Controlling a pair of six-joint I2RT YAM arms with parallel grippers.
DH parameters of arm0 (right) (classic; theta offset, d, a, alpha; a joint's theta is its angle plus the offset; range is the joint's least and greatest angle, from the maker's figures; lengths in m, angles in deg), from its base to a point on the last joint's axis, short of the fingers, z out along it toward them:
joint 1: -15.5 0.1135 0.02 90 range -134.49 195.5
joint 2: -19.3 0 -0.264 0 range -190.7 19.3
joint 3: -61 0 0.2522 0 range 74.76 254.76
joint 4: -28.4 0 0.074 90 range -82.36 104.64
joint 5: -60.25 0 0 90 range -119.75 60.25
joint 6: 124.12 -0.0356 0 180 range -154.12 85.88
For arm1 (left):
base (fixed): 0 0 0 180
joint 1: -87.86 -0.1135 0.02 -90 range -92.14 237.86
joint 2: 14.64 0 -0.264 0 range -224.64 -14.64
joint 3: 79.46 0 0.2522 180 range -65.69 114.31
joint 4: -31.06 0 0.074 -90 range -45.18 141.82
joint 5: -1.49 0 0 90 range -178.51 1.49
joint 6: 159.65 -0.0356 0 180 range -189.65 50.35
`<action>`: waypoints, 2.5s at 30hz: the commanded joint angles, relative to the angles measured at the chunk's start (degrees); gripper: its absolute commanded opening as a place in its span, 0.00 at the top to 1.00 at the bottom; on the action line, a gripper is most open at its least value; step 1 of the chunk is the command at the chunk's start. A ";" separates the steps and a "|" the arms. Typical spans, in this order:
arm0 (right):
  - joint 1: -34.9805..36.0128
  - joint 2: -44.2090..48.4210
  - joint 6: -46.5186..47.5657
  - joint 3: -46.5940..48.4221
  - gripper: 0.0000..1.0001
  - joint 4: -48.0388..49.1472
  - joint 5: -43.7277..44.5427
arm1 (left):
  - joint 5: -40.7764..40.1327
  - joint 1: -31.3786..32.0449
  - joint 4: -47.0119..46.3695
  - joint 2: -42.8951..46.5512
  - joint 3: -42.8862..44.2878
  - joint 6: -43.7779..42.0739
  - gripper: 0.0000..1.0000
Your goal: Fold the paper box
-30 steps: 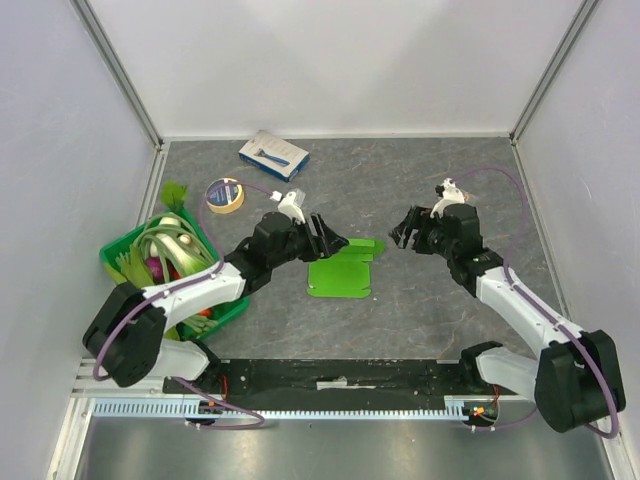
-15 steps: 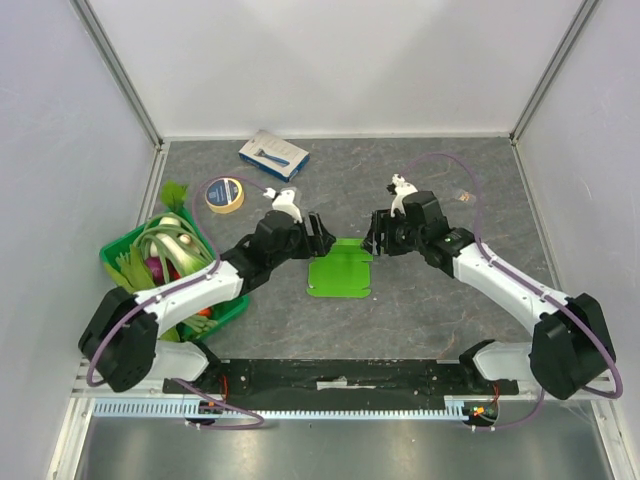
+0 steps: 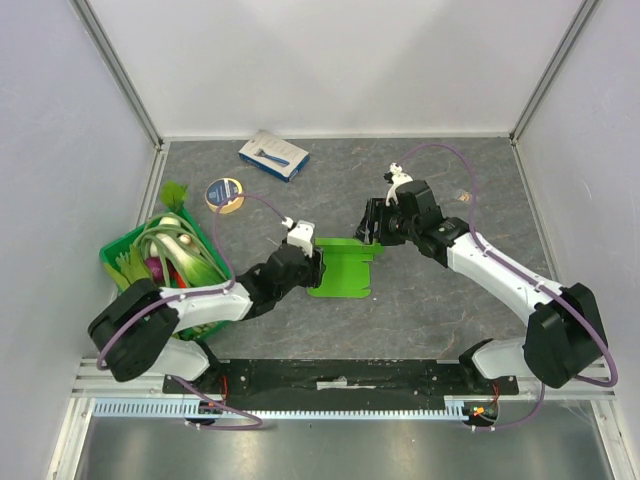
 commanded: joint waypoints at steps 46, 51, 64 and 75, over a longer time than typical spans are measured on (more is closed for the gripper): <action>6.30 -2.64 -4.76 3.84 0.41 -6.71 12.68 | -32.85 6.28 -35.30 -22.26 2.79 -17.88 0.98; 6.83 -3.52 -7.22 2.26 0.43 -3.99 12.33 | -33.73 6.63 -34.24 -21.83 2.97 -17.35 0.98; 3.93 -4.93 -12.85 -3.18 0.46 6.03 8.12 | -34.17 6.81 -30.99 -21.03 2.62 -13.39 0.98; 2.00 -5.63 -14.17 -6.44 0.47 11.83 5.83 | -34.08 7.25 -29.94 -20.77 2.44 -11.72 0.98</action>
